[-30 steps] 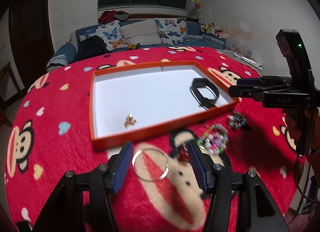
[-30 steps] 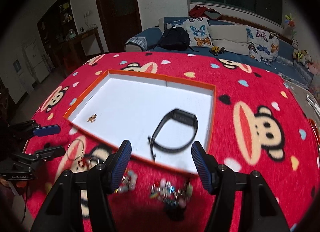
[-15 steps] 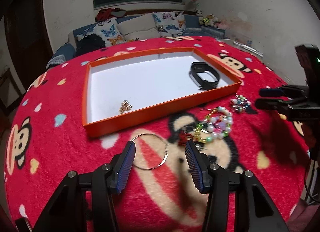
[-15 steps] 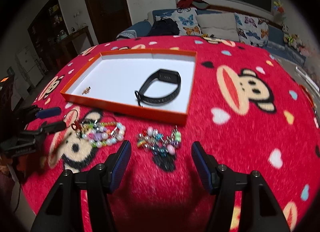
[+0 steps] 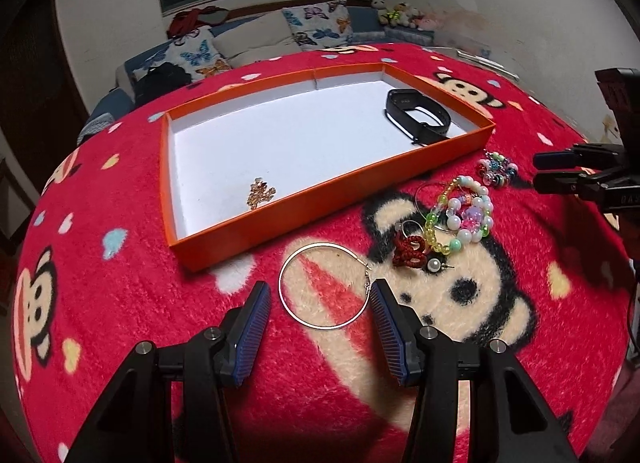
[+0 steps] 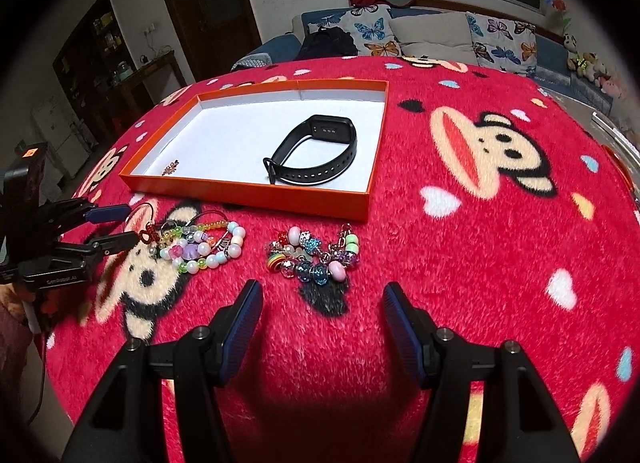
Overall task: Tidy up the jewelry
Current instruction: 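Move the left tool to the silver hoop earring while the right tool grasps the charm bracelet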
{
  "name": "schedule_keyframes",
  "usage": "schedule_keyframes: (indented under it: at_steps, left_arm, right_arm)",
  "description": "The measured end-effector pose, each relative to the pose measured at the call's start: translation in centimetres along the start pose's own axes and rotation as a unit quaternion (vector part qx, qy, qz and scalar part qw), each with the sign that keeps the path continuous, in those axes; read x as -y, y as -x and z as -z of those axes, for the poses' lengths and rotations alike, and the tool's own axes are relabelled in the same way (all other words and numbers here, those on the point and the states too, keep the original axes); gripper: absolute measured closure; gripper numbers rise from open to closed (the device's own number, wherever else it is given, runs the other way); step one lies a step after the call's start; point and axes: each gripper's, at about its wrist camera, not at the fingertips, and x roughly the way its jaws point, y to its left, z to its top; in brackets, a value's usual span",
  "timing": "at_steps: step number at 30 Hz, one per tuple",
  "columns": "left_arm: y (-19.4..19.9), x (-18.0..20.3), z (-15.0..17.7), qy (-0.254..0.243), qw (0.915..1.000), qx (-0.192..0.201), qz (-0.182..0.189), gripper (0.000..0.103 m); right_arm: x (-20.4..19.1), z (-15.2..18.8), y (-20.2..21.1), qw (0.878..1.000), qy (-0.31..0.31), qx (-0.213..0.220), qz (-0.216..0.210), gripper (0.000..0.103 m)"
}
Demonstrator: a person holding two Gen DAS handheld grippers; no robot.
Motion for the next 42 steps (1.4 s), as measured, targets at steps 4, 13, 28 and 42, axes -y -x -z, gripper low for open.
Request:
schedule_keyframes:
  at_steps: [4, 13, 28, 42]
  left_arm:
    - [-0.3, -0.1, -0.2, -0.004, 1.0, -0.001, 0.009, 0.048]
    - [-0.3, -0.1, 0.0, -0.005, 0.9998, 0.011, 0.013, 0.051]
    - [-0.2, -0.1, 0.1, 0.002, 0.9998, 0.015, 0.013, 0.051]
    - [-0.2, -0.1, 0.1, 0.002, 0.9998, 0.015, 0.013, 0.051]
  right_arm:
    - [0.1, 0.2, -0.3, 1.0, 0.002, -0.006, 0.002, 0.035]
    - [0.0, -0.2, -1.3, 1.0, 0.013, -0.017, 0.004, 0.035]
    - [0.1, -2.0, -3.1, 1.0, 0.02, -0.022, -0.009, 0.035]
    - [1.8, -2.2, -2.9, 1.0, -0.023, -0.02, -0.006, 0.07]
